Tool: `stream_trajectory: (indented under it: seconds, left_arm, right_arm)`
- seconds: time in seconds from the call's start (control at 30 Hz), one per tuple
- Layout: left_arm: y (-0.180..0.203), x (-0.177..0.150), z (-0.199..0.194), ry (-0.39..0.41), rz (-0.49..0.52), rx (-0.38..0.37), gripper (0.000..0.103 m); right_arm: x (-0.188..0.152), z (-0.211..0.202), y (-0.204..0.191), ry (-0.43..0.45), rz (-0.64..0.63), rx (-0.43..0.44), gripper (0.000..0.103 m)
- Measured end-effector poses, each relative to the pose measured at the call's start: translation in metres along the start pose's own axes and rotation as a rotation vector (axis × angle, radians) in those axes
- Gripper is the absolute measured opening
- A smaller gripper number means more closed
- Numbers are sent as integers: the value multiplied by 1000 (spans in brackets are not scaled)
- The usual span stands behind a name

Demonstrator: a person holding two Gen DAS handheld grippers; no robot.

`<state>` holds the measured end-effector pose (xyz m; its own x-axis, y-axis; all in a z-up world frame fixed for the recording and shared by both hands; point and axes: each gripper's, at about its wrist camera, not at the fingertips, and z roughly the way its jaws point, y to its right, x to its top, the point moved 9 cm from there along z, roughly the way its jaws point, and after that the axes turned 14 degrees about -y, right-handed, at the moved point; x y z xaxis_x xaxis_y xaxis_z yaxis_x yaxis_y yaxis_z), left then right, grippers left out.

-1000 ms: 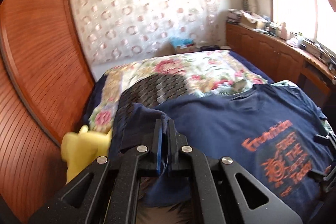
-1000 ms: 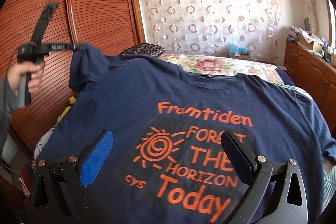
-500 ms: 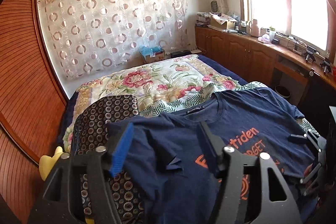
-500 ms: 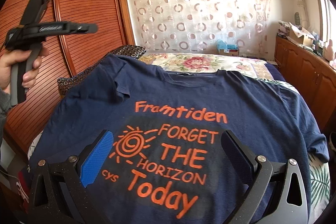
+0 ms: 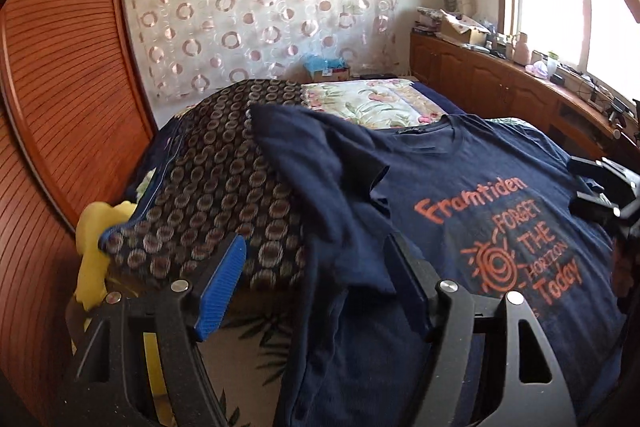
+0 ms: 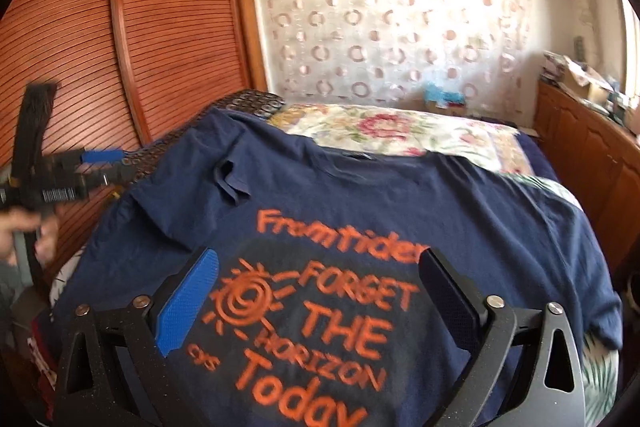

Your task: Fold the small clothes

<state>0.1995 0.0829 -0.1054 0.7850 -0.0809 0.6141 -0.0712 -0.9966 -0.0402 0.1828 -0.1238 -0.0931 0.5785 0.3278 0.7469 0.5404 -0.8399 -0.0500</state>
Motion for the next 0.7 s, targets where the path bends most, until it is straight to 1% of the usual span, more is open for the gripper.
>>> stream_trajectory:
  seconds: [0.1,0.23,0.33,0.4,0.5,0.53,0.6,0.7]
  left_arm:
    - [-4,-10,-2,23,-33,10,72]
    - [-7,-13,-9,63,-74,8,72]
    - [-6,-18,-8,65,-81,-4,72]
    - [-5,-21,-7,64,-83,-16,72]
    - [-3,-26,-5,51,-80,-23,72]
    - [-2,-28,-5,49,-76,-26,72]
    - [0,-32,-4,41,-65,-26,72]
    - [1,-36,-3,30,-58,-30,72]
  right_arm:
    - [20,14,-10,-7,-36,39,95]
    - [50,39,-26,-13,-90,85,85]
    - [71,63,-44,-21,-117,121,80]
    - [83,85,-55,-57,-130,148,79]
    - [92,118,-66,-124,-121,172,65]
    - [94,128,-71,-139,-115,189,58]
    - [104,140,-75,-160,-106,211,56]
    - [116,154,-79,-200,-92,236,47]
